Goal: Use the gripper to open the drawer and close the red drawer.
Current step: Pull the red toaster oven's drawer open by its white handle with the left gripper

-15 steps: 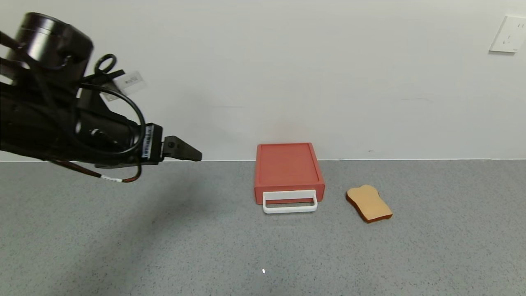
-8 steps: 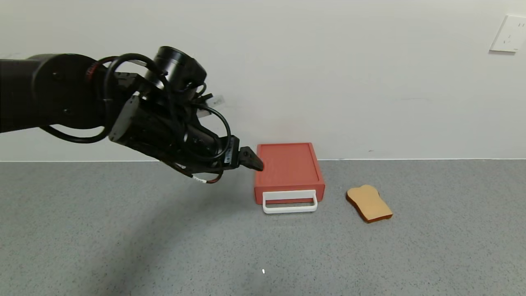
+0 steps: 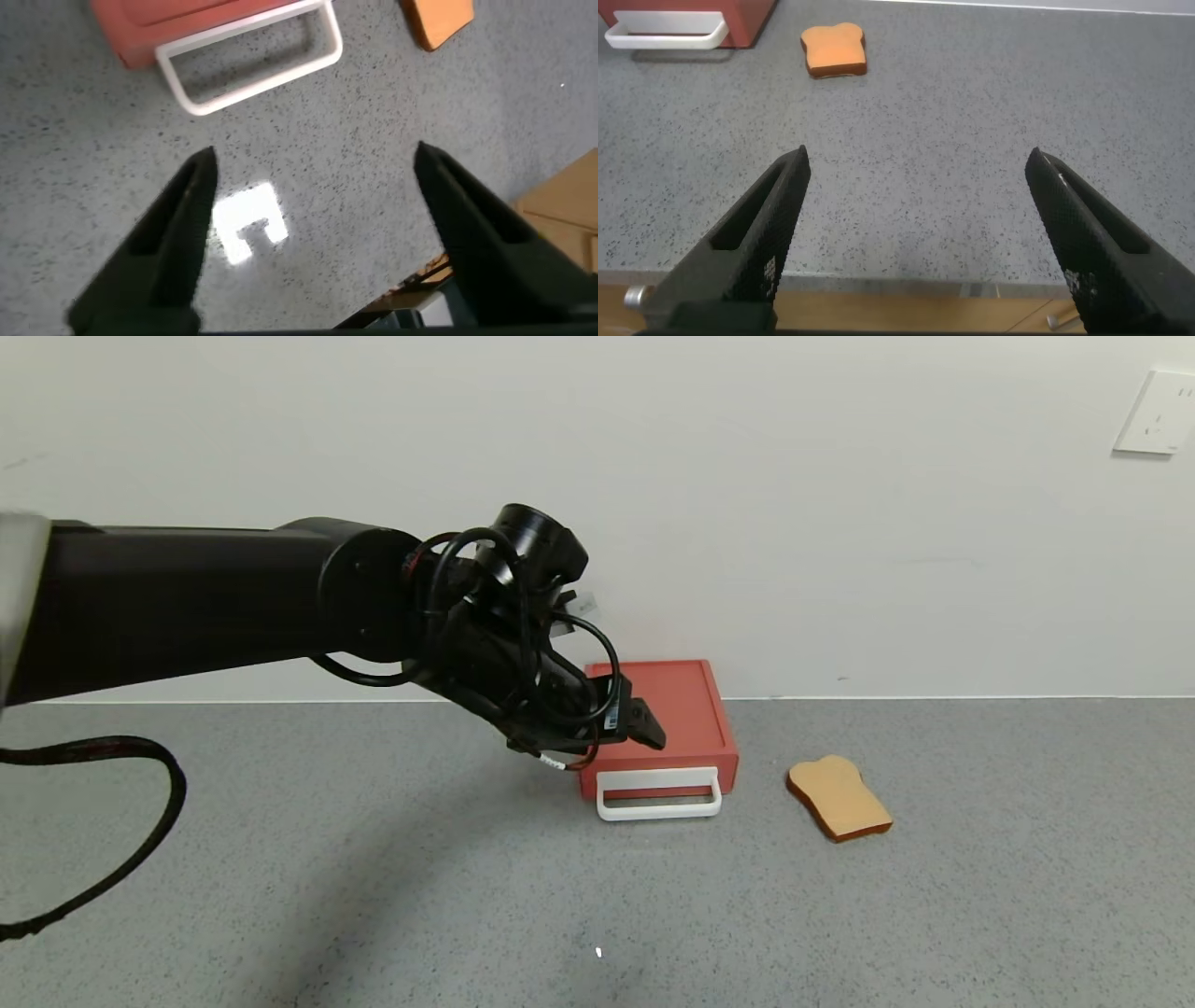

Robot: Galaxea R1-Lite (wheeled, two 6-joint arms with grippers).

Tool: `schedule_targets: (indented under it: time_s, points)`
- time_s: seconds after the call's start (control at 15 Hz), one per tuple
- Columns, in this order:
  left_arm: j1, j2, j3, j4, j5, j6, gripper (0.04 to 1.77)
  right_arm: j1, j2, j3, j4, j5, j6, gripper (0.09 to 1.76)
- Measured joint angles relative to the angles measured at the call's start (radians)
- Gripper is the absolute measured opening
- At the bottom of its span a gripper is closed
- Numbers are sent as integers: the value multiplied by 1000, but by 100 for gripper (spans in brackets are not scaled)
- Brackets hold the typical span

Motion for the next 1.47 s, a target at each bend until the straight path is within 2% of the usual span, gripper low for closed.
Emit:
schedule_targets:
  time_s: [0.2,0.4,0.47,0.6,0.8,0.93,1.27,1.47]
  points:
    - [-15,54,-61,-3,0,-12,103,0,0,0,0,0,0,170]
    - [-34,111,-132,-4,11,-56,71,0,0,0,0,0,0,170]
    - [-42,130,-147,-14,16,-55,8,0,0,0,0,0,0,170]
    - [-52,159,-158,-34,18,-42,11,0,0,0,0,0,0,170]
    - [-59,189,-161,-47,14,61,11,0,0,0,0,0,0,170]
    - [-59,200,-159,-50,3,165,11,0,0,0,0,0,0,170]
    - [-43,235,-158,-83,-62,543,11,0,0,0,0,0,0,170]
    - [-31,271,-160,-125,-115,670,11,0,0,0,0,0,0,170]
